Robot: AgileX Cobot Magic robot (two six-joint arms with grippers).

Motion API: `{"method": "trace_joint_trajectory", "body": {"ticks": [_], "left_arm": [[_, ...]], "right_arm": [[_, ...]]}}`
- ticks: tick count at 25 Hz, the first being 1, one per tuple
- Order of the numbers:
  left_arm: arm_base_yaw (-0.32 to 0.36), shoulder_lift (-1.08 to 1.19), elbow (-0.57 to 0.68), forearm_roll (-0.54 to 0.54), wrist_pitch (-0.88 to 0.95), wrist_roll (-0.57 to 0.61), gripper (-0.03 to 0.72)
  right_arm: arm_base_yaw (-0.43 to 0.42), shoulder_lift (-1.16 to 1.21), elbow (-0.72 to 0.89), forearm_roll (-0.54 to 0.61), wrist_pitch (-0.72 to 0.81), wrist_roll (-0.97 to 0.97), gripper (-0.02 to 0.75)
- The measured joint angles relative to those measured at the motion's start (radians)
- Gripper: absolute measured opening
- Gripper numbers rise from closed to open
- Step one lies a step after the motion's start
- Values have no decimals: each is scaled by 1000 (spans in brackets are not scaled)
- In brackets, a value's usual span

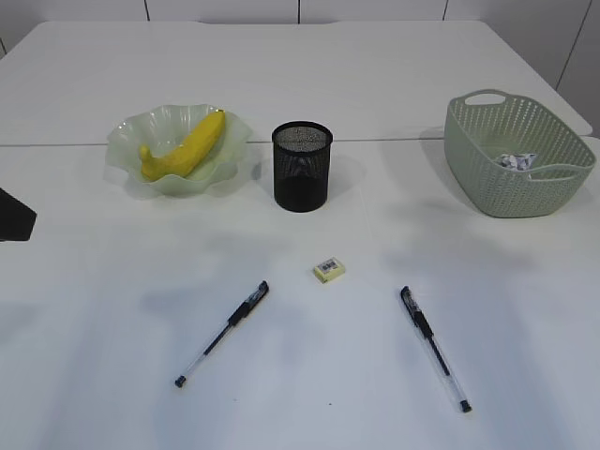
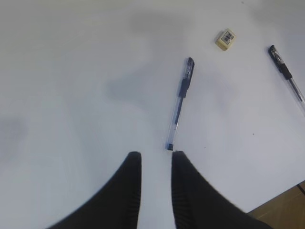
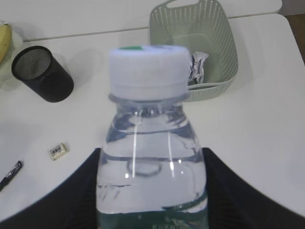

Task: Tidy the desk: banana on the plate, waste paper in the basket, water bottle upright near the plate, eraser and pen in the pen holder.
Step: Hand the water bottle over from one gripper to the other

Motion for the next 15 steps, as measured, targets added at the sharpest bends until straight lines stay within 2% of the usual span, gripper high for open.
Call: {"method": "trace_joint_trajectory", "body": {"ticks": [9,15], "left_arm": [[0,0,0,-7,1,0,153],[0,0,0,-11,2,0,153]], "right_arm": [[36,-207,212,-14,-61,-99,398],[36,-227,288,95,-192,-250,398]]}}
